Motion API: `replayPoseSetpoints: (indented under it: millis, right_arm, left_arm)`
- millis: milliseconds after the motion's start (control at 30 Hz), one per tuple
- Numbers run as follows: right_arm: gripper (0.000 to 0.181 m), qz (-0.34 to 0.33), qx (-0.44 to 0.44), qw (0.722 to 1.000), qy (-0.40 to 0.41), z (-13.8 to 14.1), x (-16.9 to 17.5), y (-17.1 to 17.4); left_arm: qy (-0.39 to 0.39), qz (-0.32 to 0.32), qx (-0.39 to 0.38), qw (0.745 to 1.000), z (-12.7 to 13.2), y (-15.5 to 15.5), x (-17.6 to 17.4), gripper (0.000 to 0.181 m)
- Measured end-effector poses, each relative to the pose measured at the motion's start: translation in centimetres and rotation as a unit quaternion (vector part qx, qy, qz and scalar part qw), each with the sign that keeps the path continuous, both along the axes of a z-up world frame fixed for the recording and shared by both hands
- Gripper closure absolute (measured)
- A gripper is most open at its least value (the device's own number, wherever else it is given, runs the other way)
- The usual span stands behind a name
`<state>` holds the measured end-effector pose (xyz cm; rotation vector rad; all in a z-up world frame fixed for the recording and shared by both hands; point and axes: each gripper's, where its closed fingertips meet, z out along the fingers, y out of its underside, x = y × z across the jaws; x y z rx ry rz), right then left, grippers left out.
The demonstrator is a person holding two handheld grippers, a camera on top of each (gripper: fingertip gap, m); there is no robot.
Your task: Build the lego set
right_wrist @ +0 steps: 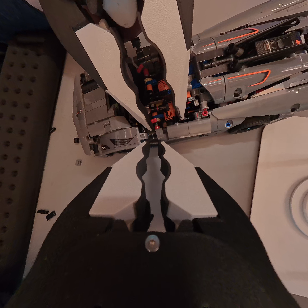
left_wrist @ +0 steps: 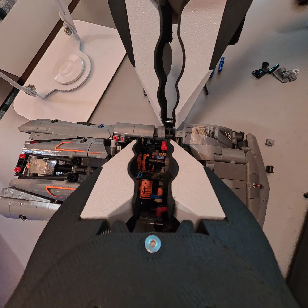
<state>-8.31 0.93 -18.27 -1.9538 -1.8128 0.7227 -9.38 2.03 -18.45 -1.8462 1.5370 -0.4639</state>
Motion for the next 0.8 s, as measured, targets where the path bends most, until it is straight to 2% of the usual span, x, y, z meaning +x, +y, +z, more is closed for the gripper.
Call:
replayPoseSetpoints:
  millis: [200,467,500,533,800]
  right_arm:
    - [0.173,-0.002,0.001,1.000,0.001,0.0,0.0,0.1]
    - [0.173,-0.004,0.003,1.000,-0.002,-0.1,0.0,0.1]
    - [0.173,-0.003,0.001,1.000,-0.001,0.0,-0.1,0.0]
    - [0.174,-0.001,-0.001,1.000,0.000,-0.1,-0.2,-0.1]
    - [0.174,-0.002,0.007,1.000,-0.008,-0.1,-0.1,-0.2]
  left_arm:
    - [0.005,0.009,0.009,1.000,0.0,0.4,-0.1,0.158]
    - [0.008,0.012,0.012,1.000,-0.1,0.5,-0.1,0.158]
    - [0.008,0.026,0.027,0.999,0.0,1.1,-0.2,0.169]
    - [0.013,0.023,0.029,0.999,-0.1,1.0,-0.2,0.170]
    - [0.002,0.025,0.019,1.000,0.1,1.0,-0.2,0.168]
